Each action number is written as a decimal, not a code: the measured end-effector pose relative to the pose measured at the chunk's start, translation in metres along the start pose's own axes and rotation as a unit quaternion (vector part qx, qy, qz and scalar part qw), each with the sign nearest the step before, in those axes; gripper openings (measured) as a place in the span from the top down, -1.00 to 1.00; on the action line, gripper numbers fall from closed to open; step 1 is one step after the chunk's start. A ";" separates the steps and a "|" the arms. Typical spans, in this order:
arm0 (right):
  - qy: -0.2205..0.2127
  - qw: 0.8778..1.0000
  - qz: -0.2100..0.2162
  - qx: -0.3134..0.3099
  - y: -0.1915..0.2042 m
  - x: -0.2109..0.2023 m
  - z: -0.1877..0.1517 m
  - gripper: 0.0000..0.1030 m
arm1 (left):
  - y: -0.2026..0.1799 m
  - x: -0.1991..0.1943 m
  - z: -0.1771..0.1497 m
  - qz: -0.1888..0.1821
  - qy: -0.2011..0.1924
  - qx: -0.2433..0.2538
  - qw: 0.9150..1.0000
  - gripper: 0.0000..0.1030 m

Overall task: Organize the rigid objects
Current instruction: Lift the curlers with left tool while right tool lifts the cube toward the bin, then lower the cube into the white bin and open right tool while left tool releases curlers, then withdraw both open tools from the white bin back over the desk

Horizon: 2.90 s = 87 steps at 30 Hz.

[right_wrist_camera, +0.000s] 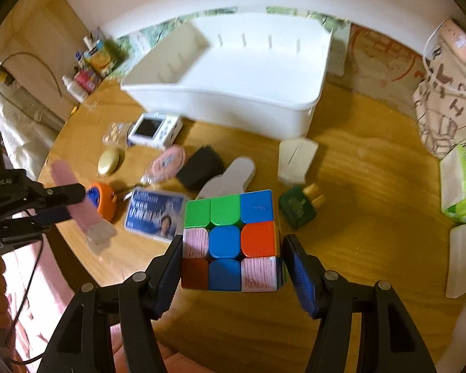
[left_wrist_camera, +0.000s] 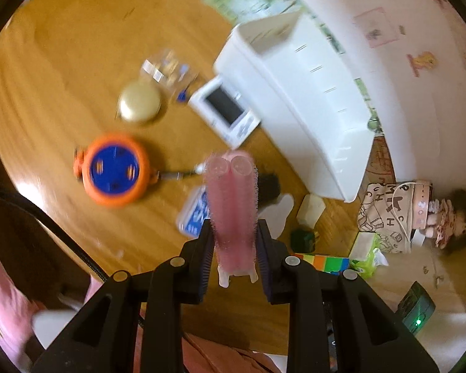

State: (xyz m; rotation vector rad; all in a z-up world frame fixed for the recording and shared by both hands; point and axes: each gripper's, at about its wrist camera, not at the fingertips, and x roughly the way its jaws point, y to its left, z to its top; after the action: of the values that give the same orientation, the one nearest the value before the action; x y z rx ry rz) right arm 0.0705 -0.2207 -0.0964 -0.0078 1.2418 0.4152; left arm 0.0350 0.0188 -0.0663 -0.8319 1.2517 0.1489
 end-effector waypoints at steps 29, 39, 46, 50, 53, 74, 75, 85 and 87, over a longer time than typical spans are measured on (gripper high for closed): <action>-0.156 0.982 -0.047 0.096 0.017 -0.026 0.095 -0.24 | -0.102 -0.026 0.105 -0.059 -0.129 0.299 0.944 0.45; -0.212 0.968 -0.082 0.104 0.005 -0.010 0.116 -0.24 | -0.114 0.000 0.123 -0.114 -0.160 0.349 0.916 0.45; -0.220 0.966 -0.086 0.102 -0.006 0.012 0.131 -0.24 | -0.128 0.018 0.120 -0.112 -0.186 0.411 0.886 0.44; -0.217 0.968 -0.087 0.095 -0.007 0.025 0.138 -0.21 | -0.132 0.033 0.119 -0.115 -0.179 0.424 0.880 0.44; -0.242 0.963 -0.091 0.082 -0.004 0.025 0.141 -0.20 | -0.133 0.039 0.119 -0.109 -0.181 0.426 0.880 0.43; -0.248 0.964 -0.070 0.068 0.014 0.012 0.136 -0.35 | -0.122 0.003 0.112 -0.078 -0.253 0.403 0.876 -0.54; -0.250 0.963 -0.068 0.069 0.015 0.009 0.134 -0.36 | -0.121 0.000 0.111 -0.076 -0.260 0.401 0.875 -0.54; -0.251 0.963 -0.035 0.093 0.013 -0.018 0.108 -0.51 | -0.105 -0.030 0.084 -0.041 -0.298 0.378 0.876 -0.54; -0.249 0.963 -0.026 0.097 0.012 -0.022 0.102 -0.54 | -0.102 -0.034 0.077 -0.033 -0.299 0.371 0.879 -0.54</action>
State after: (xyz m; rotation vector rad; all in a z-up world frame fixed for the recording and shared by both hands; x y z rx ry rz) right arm 0.1545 -0.1927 -0.0395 0.2201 0.7766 0.2263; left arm 0.1363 0.0064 0.0172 -0.1213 0.5982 -0.1267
